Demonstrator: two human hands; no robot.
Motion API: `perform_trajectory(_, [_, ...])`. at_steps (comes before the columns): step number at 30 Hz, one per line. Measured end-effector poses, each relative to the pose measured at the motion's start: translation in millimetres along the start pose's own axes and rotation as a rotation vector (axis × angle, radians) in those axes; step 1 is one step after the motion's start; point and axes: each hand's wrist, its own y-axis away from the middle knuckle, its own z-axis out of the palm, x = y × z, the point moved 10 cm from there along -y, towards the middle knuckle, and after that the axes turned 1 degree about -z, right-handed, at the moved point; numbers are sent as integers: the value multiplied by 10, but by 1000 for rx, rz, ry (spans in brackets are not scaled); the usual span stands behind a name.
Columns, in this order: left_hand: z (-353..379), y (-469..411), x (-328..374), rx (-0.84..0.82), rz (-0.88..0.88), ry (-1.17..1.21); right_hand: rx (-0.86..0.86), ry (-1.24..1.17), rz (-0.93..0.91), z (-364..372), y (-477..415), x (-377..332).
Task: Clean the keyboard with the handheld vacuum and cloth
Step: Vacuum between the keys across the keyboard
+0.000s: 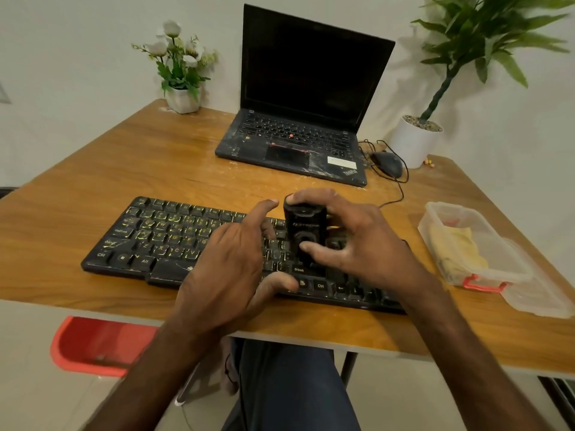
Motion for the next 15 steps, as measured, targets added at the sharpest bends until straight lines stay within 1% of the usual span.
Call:
perform_trajectory(2, [7, 5, -6, -6, -3, -3, -27, -66, -10, 26, 10, -35])
perform_trajectory(3, [11, 5, -13, -7, -1, -2, -5, -47, 2, -3, -10, -2])
perform_trajectory(6, [22, 11, -43, -17, -15, 30, 115, 115, 52, -130, -57, 171])
perform_trajectory(8, [14, 14, -52, -14, -26, 37, 149, 168, 62, -152, -65, 210])
perform_trajectory(10, [15, 13, -52, -17, -27, 36, 111, 96, 66, -108, -46, 187])
perform_trajectory(13, [30, 11, -55, -21, -34, 10, -28, -38, 58, -29, -13, 86])
perform_trajectory(15, [45, 7, -48, -31, -29, -8, -24, -2, 52, -69, -41, 96])
